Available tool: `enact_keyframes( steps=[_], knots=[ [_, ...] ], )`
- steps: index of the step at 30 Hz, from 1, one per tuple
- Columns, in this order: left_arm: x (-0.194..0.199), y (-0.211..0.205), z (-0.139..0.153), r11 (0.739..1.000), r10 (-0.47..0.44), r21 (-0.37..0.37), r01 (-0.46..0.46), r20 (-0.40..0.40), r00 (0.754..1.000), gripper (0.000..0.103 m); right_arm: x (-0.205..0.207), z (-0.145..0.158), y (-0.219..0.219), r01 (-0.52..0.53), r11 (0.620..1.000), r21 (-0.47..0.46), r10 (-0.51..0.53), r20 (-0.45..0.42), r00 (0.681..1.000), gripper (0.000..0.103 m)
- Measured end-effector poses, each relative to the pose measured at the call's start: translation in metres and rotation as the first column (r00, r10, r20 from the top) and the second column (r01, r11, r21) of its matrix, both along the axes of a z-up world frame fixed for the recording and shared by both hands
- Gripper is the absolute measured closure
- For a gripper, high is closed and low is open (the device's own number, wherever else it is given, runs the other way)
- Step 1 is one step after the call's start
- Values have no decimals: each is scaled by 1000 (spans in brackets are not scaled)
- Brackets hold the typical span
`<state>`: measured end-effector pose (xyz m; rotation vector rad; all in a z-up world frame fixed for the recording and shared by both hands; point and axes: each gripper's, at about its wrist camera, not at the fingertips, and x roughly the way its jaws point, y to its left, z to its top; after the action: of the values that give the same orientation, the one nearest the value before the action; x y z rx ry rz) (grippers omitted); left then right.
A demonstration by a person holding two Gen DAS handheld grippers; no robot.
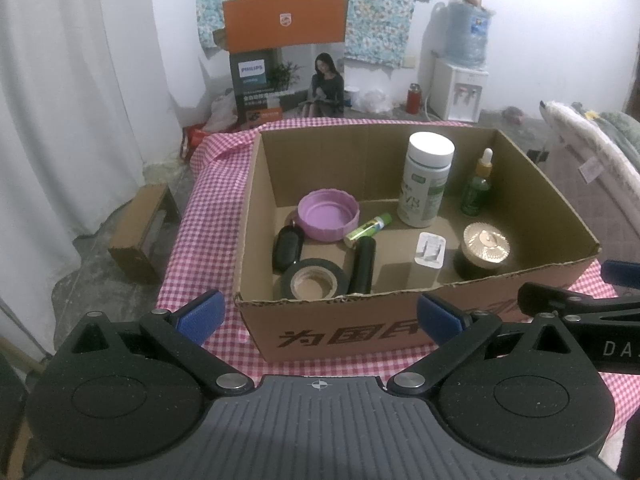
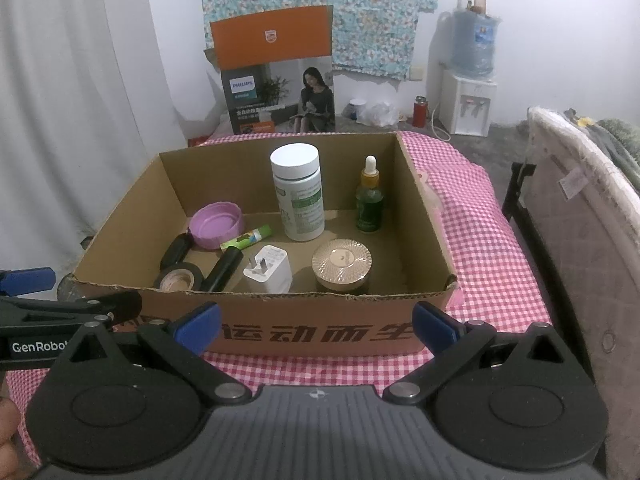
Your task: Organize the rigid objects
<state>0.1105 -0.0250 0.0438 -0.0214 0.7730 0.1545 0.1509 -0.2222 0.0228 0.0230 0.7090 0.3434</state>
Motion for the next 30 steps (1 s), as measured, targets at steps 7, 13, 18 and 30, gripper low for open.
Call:
enact_keyframes(
  steps=[7,13,18,30],
  knots=[
    [0,1,0,1000,0,1,0,-2,1000,0,0,0,0,1,1000,0,-1,-1,1000,0],
    [0,1,0,1000,0,5,0,-5,1000,0,0,-1,0,2,1000,0,-2,-4,1000,0],
    [-1,2,0,1000,0,6,0,-5,1000,0,0,-1,0,2,1000,0,-2,-5,1000,0],
    [-1,2,1,1000,0,6,0,-6,1000,0,0,-2,1,2,1000,1,-2,-7,1000,0]
  ],
)
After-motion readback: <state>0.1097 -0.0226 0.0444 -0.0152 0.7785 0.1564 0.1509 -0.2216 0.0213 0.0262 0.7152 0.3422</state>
